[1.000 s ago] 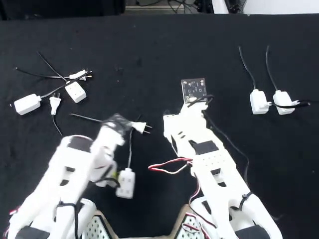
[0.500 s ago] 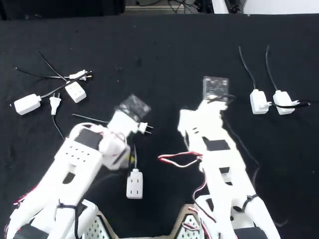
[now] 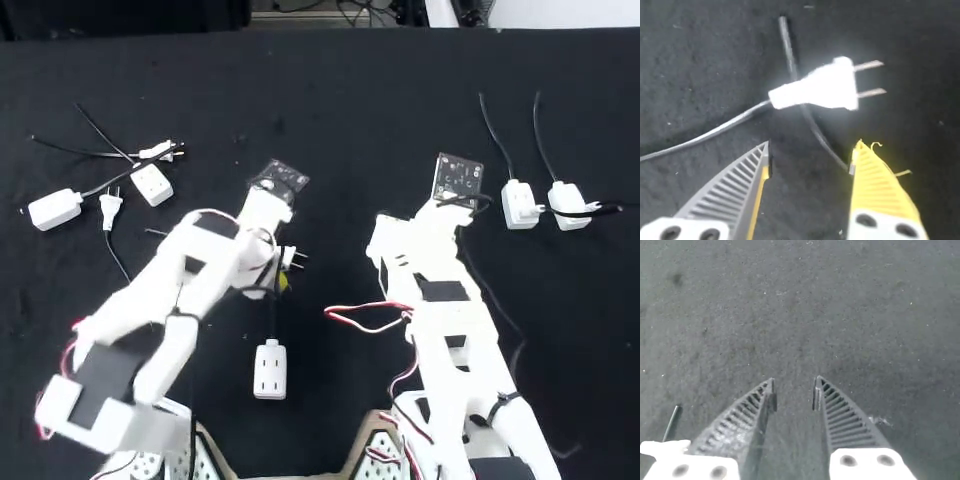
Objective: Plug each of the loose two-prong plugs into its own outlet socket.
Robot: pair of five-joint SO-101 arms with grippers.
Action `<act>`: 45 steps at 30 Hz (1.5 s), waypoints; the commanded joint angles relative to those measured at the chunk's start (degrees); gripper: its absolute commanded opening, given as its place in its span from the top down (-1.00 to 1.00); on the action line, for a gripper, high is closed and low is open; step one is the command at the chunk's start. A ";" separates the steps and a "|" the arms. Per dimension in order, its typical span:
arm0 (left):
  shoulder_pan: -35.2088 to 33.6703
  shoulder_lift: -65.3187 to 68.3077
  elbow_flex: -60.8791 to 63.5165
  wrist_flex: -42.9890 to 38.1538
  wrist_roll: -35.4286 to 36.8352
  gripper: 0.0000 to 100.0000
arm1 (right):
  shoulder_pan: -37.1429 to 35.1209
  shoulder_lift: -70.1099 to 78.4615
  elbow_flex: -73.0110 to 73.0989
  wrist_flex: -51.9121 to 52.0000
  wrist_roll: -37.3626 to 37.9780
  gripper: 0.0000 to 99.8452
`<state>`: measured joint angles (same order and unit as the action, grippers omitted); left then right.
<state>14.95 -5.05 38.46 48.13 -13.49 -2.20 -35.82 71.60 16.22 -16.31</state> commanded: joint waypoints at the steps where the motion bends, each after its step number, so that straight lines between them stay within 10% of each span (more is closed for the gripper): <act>1: -6.46 2.29 -4.70 -0.62 4.22 0.48 | 0.70 -1.98 -3.47 -1.49 -0.44 0.76; 16: -30.20 0.26 -2.59 13.36 7.65 0.59 | -0.26 -1.98 -3.47 -1.49 -0.44 0.76; 24: -41.36 -15.74 3.47 15.38 -2.37 0.59 | -2.02 -1.98 -3.38 -1.41 -0.44 0.76; 33: -28.53 -30.24 8.57 21.98 -16.18 0.59 | -2.02 -1.98 -3.21 -1.41 -0.44 0.76; 45: -26.59 -8.88 0.57 21.98 12.75 0.47 | -1.93 -1.98 -3.12 -1.41 -0.44 0.76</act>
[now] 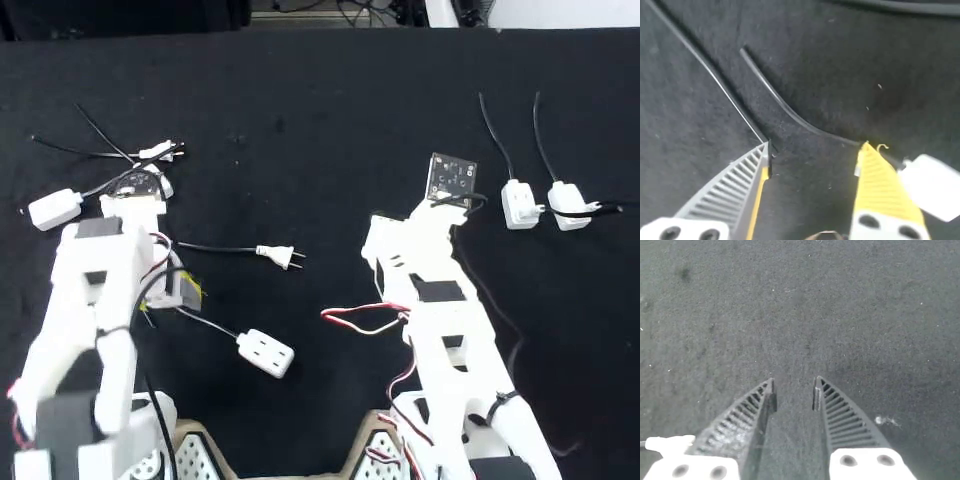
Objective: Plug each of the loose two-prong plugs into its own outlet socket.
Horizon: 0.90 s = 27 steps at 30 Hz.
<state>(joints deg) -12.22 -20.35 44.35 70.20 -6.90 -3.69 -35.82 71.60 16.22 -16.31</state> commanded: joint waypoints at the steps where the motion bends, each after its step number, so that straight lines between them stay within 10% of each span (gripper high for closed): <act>1: 0.57 8.26 -6.02 -0.18 6.15 0.48 | -0.44 -1.98 -3.12 -1.41 -0.44 0.76; 7: 0.48 15.30 -7.52 -6.07 7.03 0.50 | -0.53 -1.98 -3.30 -1.41 -0.44 0.76; 13: 0.40 15.30 -7.08 -7.03 11.52 0.95 | -0.53 -1.98 -3.38 -1.41 -0.44 0.76; 27: -15.25 15.30 -8.13 -10.55 14.42 0.87 | -0.53 -1.98 -3.38 -1.41 -0.44 0.76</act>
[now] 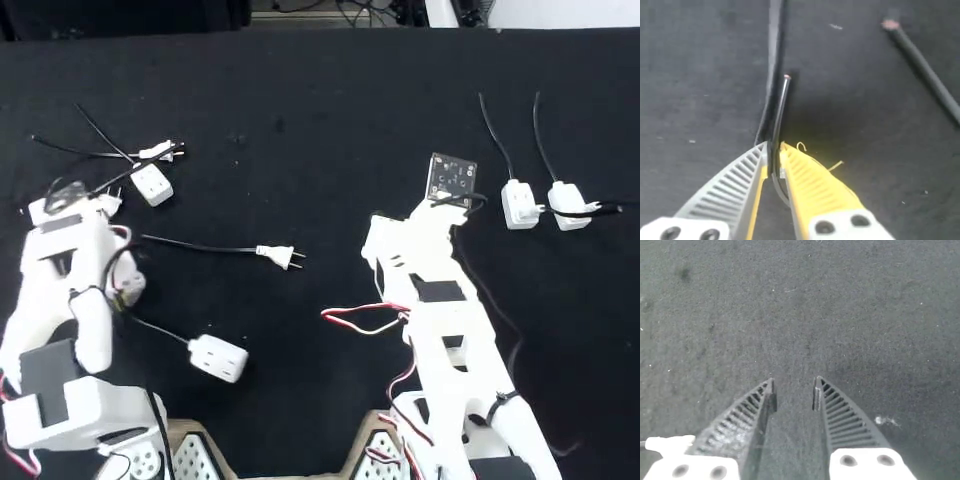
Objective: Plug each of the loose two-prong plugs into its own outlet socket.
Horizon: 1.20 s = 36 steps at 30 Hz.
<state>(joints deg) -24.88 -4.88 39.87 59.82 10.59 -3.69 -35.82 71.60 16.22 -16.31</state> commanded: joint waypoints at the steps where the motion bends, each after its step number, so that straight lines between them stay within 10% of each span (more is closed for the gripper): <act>1: -2.51 -0.18 -3.47 -0.09 -5.01 0.79 | -0.53 -1.98 -3.38 -1.41 -0.44 0.76; 5: -2.77 -0.18 -3.47 0.00 -8.79 0.47 | -0.53 -1.98 -3.38 -1.41 -0.44 0.76; 12: -2.24 -8.00 -9.36 10.02 -15.65 0.57 | -0.53 -1.98 -3.38 -1.41 -0.44 0.76; 22: 13.32 -31.03 10.07 18.37 -45.63 0.57 | -0.53 -1.98 -3.38 -1.41 -0.44 0.76; 36: 30.81 -32.62 22.46 5.71 -34.73 0.57 | -0.53 -1.98 -3.38 -1.41 -0.44 0.76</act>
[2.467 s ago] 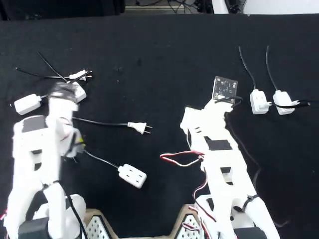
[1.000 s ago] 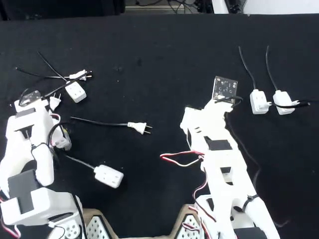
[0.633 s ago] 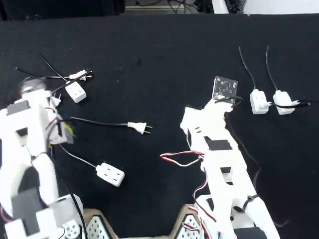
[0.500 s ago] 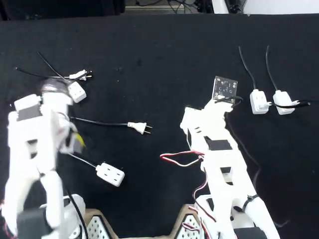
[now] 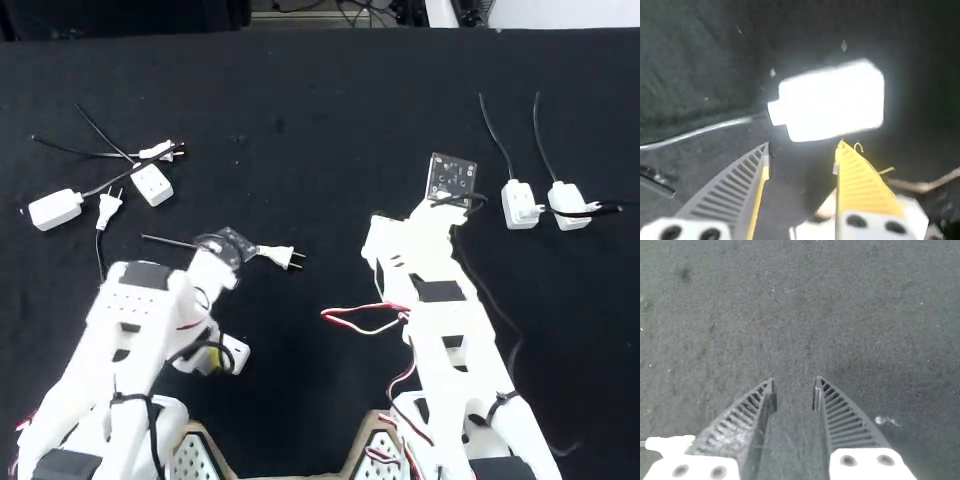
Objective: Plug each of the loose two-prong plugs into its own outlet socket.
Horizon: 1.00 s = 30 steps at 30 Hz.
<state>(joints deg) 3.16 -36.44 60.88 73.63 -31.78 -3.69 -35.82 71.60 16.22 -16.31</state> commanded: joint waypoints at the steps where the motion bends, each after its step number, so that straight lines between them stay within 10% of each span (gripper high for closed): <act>1: 3.12 -1.05 2.42 -10.99 10.11 0.57 | -0.53 -1.98 -3.38 -1.41 -0.44 0.76; 9: 3.56 -1.67 2.86 -23.03 22.68 0.57 | -0.53 -1.98 -3.38 -1.41 -0.44 0.76; 16: 3.03 -1.76 -3.82 -15.74 24.09 0.57 | -0.53 -1.98 -3.38 -1.41 -0.44 0.76; 30: -26.33 6.33 -20.09 -6.33 12.84 0.57 | -0.53 -1.98 -3.38 -1.41 -0.44 0.76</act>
<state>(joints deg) -17.23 -33.80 43.91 67.03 -13.05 -3.69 -35.82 71.60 16.22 -16.31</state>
